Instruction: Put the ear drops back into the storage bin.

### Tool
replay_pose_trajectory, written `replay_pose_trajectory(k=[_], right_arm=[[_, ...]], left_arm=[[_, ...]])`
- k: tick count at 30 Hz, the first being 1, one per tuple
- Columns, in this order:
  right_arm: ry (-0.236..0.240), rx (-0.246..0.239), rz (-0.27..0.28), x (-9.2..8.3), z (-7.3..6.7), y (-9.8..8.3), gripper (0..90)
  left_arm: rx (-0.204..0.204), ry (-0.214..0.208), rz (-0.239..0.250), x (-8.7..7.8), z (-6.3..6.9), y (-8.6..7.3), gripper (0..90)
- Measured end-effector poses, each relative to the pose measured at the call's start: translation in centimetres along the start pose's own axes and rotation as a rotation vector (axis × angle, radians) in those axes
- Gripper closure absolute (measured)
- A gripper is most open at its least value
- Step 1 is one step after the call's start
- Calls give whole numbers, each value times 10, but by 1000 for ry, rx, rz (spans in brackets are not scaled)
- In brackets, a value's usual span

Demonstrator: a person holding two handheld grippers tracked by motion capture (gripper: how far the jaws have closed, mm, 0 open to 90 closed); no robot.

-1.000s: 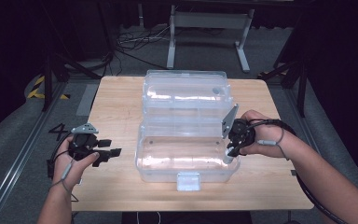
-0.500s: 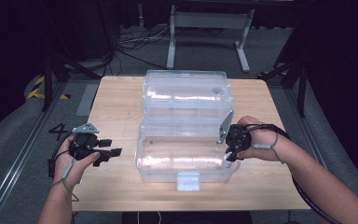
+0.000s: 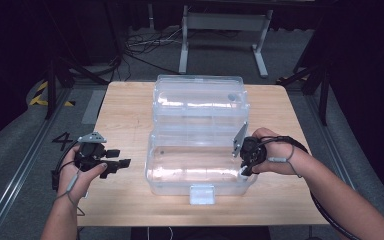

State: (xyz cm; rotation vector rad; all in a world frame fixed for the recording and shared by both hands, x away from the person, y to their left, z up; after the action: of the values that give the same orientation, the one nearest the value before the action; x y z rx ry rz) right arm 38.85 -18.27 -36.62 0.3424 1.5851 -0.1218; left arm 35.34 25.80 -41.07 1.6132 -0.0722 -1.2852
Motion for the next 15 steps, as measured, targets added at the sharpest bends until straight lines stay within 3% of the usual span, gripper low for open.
replay_pose_trajectory(k=[15], right_arm=[[17,2,-27,18,2,3,715]], left_arm=[[-3,-1,-2,1,-1,-1,383]])
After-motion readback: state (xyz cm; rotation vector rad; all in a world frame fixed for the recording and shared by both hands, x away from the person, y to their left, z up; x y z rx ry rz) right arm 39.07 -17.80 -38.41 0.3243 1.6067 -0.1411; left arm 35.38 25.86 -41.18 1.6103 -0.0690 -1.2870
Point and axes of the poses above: each handheld gripper's, and its own axes: x roughly forward along the jaws, y roughly out of its top, z roughly to its right, the point moved 1 cm from there along x, roughly forward along the jaws, and after that the axes turned 12 degrees about x, right-handed, at the moved point
